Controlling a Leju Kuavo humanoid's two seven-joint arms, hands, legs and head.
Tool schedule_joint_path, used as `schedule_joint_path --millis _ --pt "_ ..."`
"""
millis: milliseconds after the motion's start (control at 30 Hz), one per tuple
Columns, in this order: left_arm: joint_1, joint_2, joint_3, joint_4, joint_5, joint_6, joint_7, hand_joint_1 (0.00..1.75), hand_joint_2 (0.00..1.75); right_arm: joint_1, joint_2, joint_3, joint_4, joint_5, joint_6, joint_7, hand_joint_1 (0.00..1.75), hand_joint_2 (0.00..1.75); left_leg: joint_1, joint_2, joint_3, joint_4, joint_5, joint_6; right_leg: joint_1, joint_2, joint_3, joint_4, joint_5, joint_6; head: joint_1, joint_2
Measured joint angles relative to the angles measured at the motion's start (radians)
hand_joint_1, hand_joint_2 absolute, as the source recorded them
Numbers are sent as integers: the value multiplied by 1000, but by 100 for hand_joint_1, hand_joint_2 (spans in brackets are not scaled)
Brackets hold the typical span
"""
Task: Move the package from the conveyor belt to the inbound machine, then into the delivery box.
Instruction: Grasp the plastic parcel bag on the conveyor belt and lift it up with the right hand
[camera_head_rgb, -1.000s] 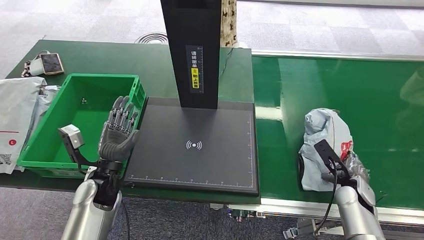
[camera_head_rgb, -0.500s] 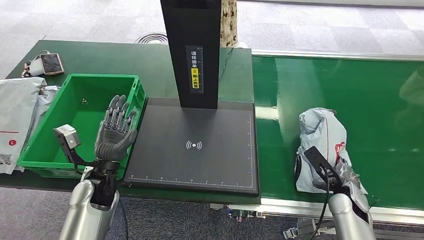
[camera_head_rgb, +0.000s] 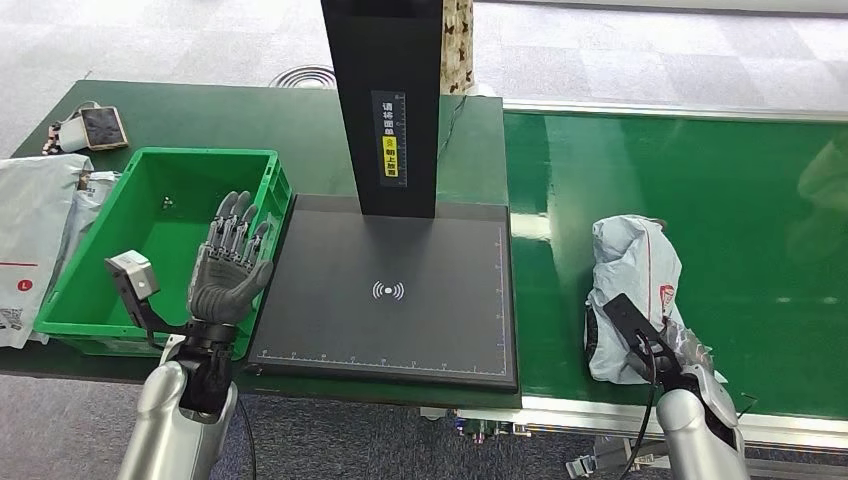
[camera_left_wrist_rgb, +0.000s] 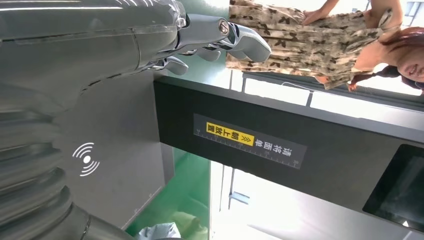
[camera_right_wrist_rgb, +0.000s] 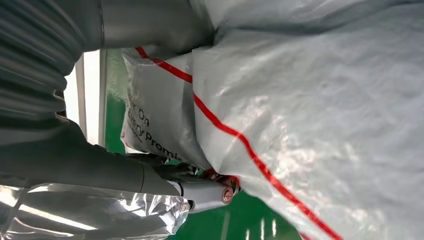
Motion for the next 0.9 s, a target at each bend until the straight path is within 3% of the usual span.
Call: schedule_joint_path --millis 900 --pt "34 0 19 -16 -2 2 -4 0 175 -21 0 19 20 -48 -9 -44 175 175 0 0 0 0 0 0 0 0 0 0 0 0 0 0"
